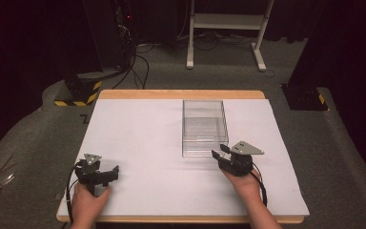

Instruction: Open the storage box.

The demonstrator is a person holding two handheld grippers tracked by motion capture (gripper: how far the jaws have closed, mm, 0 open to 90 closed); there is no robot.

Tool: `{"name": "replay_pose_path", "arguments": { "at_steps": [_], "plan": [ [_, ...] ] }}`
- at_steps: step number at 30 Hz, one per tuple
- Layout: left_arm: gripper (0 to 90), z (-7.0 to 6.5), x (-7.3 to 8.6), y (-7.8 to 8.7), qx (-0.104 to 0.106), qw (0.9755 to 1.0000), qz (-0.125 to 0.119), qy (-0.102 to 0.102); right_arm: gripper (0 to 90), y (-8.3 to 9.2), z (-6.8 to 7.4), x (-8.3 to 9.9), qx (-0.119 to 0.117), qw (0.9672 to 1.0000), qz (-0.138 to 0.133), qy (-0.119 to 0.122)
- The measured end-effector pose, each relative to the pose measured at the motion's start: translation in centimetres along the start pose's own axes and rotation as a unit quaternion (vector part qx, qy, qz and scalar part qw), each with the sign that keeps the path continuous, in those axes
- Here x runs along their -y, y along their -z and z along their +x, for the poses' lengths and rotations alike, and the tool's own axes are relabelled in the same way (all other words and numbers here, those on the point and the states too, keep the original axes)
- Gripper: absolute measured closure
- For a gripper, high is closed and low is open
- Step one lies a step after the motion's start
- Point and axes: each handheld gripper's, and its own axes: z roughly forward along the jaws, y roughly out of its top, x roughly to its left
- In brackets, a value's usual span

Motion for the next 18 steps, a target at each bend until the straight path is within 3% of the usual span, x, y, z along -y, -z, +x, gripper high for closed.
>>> {"name": "replay_pose_path", "arguments": {
  "at_steps": [13,18],
  "plan": [
    [0.3,0.0,0.0,0.0,0.0,1.0,0.0,0.0,57.1,-1.6,0.3,-0.5,0.005,0.9999,-0.011,-0.003],
    [0.3,0.0,0.0,0.0,-0.001,1.0,0.0,0.0,60.3,-1.8,0.2,-0.7,-0.004,0.9998,-0.019,-0.007]
  ]
}}
